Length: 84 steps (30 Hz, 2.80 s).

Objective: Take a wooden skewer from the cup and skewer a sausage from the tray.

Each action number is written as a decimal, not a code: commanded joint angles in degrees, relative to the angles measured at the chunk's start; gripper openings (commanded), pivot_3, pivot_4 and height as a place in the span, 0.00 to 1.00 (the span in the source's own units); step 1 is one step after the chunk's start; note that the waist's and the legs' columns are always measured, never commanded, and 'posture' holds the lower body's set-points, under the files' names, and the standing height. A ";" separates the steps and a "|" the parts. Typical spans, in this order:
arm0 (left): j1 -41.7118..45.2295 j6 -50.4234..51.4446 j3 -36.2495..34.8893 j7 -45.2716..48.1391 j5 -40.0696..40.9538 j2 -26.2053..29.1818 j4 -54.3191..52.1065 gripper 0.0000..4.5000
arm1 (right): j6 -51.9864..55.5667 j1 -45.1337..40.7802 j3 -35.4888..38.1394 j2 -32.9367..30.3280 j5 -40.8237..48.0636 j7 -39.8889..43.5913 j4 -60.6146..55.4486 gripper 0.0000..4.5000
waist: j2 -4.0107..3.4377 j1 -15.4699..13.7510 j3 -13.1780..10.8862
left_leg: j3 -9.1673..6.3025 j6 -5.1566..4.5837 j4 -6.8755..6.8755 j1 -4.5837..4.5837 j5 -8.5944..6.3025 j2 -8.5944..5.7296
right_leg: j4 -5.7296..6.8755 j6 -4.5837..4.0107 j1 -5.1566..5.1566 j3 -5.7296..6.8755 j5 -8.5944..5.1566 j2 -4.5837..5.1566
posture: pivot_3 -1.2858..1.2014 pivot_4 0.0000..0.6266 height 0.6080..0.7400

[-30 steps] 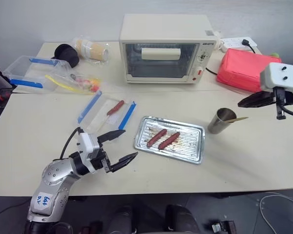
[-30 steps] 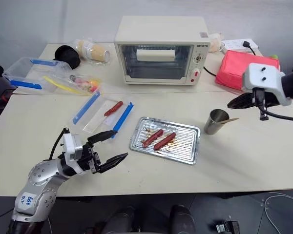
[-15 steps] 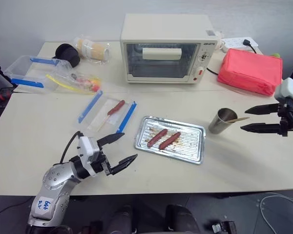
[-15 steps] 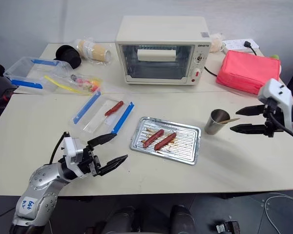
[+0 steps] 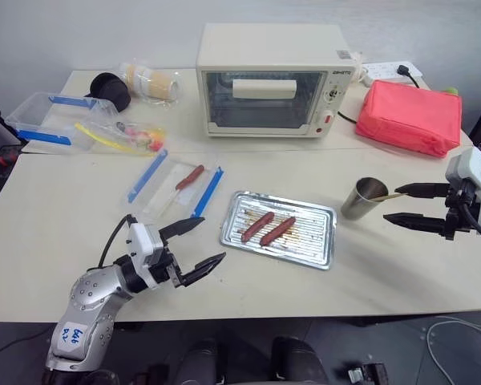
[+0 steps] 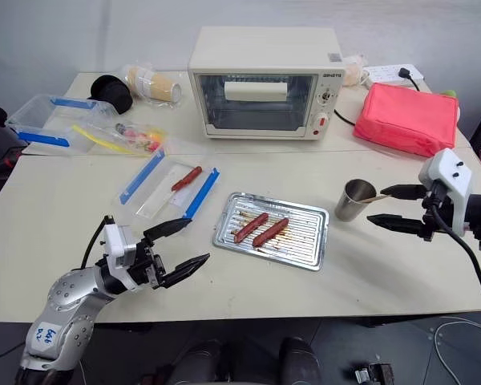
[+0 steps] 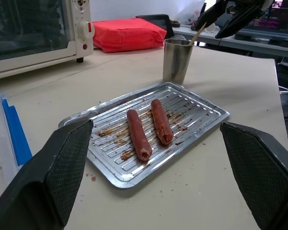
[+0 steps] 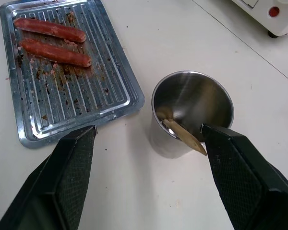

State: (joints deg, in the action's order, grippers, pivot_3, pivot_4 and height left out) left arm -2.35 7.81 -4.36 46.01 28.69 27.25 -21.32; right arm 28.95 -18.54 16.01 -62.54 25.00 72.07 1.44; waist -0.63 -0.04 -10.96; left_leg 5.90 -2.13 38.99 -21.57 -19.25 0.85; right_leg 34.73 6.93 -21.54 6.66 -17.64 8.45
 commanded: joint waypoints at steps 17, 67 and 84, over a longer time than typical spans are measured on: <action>0.51 -0.74 -0.94 -0.20 0.12 0.22 -0.27 1.00 | 1.71 -5.71 -5.98 0.59 1.63 -0.51 -7.78 0.80 | 0.01 0.03 0.00 | -0.03 0.00 0.00 0.00 0.00 0.00 | -0.04 0.00 0.00 -0.03 0.00 0.02 | 0.52 0.24 1.00; 1.89 -1.91 -0.49 -0.66 -0.87 -0.89 1.45 1.00 | -3.10 -27.54 -13.97 -6.04 -9.16 10.65 6.38 0.00 | 0.04 0.14 -0.02 | -0.03 0.00 -0.01 -0.03 0.00 0.01 | -0.10 0.00 -0.02 -0.01 0.00 0.03 | 0.52 0.24 1.00; 12.12 2.69 1.68 3.27 5.74 -3.22 2.01 1.00 | 27.97 -39.36 -9.71 -0.92 18.14 13.45 2.89 0.00 | -0.02 0.30 -0.06 | -0.07 0.12 -0.07 -0.07 -0.14 0.07 | -0.27 -0.02 -0.06 -0.18 -0.01 0.05 | 0.52 0.24 1.00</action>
State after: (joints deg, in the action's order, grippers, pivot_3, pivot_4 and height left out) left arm 8.79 10.49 -3.04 48.95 32.88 24.42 -19.16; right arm 55.32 -58.41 3.65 -64.75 39.73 86.81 7.15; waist -0.65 0.25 -11.02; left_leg 5.82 -2.03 38.93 -21.64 -19.38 0.92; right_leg 34.52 6.91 -21.60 6.51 -17.65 8.48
